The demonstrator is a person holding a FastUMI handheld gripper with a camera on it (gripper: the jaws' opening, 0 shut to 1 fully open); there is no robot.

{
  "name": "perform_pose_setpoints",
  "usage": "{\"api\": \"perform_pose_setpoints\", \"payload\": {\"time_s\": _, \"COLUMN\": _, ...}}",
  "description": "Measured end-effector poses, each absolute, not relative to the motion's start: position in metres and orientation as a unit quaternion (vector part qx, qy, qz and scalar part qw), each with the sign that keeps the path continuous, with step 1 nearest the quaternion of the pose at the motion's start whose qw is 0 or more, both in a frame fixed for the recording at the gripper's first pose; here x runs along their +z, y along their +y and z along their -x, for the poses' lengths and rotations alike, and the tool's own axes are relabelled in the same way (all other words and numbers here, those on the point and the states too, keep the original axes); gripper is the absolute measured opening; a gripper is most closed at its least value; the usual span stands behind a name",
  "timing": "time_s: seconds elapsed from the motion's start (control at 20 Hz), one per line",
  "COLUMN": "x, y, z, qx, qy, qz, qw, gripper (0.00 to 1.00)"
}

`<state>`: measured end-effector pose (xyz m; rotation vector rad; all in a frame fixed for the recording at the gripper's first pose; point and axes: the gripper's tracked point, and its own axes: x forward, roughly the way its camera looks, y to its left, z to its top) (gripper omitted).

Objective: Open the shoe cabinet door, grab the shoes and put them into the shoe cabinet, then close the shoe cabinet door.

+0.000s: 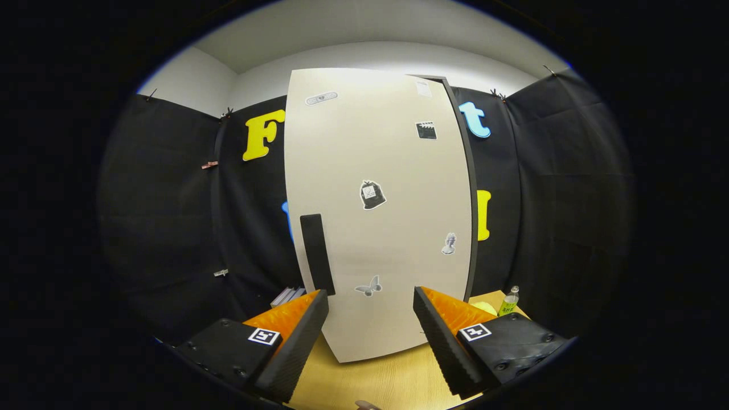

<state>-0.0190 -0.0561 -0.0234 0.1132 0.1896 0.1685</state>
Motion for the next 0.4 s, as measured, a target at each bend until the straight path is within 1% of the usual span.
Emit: {"api": "perform_pose_setpoints", "payload": {"time_s": 0.4, "x": -0.0203, "y": -0.0562, "z": 0.0183, "qx": 0.080, "qy": 0.087, "qz": -0.051, "qw": 0.992, "gripper": 0.98}}
